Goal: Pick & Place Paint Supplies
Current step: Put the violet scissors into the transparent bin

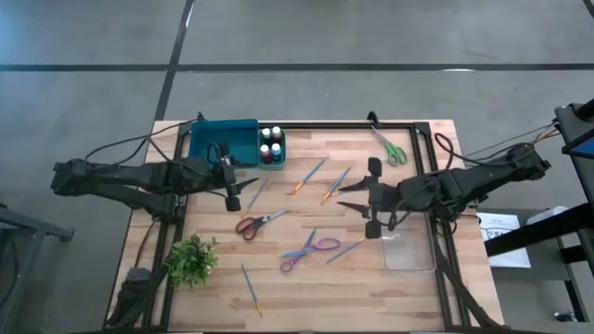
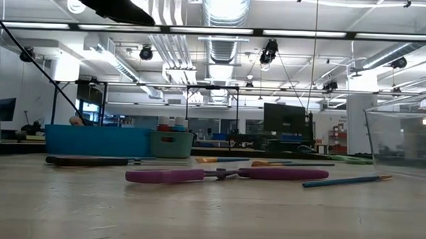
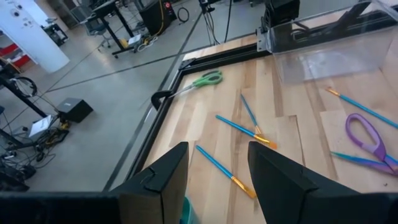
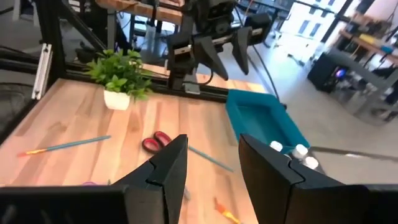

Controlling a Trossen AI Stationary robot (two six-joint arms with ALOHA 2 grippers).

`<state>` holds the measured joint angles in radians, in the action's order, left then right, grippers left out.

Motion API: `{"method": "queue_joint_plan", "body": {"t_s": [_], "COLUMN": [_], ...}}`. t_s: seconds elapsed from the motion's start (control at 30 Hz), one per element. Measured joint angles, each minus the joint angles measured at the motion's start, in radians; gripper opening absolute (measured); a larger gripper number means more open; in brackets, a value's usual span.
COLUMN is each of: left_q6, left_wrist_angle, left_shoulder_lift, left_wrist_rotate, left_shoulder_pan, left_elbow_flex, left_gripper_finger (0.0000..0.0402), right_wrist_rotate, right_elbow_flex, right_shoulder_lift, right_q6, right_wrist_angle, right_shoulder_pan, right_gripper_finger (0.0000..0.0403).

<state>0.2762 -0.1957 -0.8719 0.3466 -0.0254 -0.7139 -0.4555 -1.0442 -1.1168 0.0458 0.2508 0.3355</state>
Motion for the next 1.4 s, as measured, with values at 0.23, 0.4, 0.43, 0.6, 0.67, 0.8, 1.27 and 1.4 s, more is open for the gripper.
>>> {"method": "queue_joint_plan", "body": {"t_s": [0.23, 0.4, 0.43, 0.6, 0.67, 0.8, 1.27, 1.4], "left_q6": [-0.023, -0.023, -0.023, -0.023, -0.024, -0.024, -0.068, -0.074], "left_wrist_angle": [0.007, 0.014, 0.015, 0.027, 0.032, 0.037, 0.007, 0.011], "left_shoulder_lift": [0.0, 0.0, 0.0, 0.0, 0.001, 0.007, 0.039, 0.039], "left_wrist_rotate": [-0.006, -0.011, -0.011, -0.011, -0.011, -0.011, -0.011, -0.011], "left_shoulder_pan": [-0.002, -0.009, -0.01, -0.029, -0.038, -0.057, -0.137, -0.162], "left_elbow_flex": [0.0, 0.0, 0.0, 0.0, 0.0, -0.001, -0.001, -0.001], "left_gripper_finger": [0.0173, 0.0173, 0.0173, 0.0173, 0.0173, 0.0173, 0.0173, 0.0173], "right_wrist_rotate": [0.128, 0.142, 0.142, 0.141, 0.141, 0.14, 0.218, 0.229], "right_elbow_flex": [0.054, 0.071, 0.064, -0.023, -0.08, -0.176, -0.145, -0.134], "right_shoulder_lift": [-0.052, -0.145, -0.161, -0.271, -0.32, -0.424, -0.598, -0.621], "right_q6": [-0.105, -0.156, -0.164, -0.211, -0.224, -0.23, -0.384, -0.401], "right_wrist_angle": [-0.005, -0.054, -0.058, 0.069, 0.127, 0.24, 0.269, 0.261], "right_shoulder_pan": [0.0, 0.018, 0.018, 0.024, 0.028, 0.045, 0.071, 0.086], "right_gripper_finger": [0.0143, 0.0143, 0.0143, 0.0143, 0.0143, 0.0143, 0.0143, 0.0143]}}
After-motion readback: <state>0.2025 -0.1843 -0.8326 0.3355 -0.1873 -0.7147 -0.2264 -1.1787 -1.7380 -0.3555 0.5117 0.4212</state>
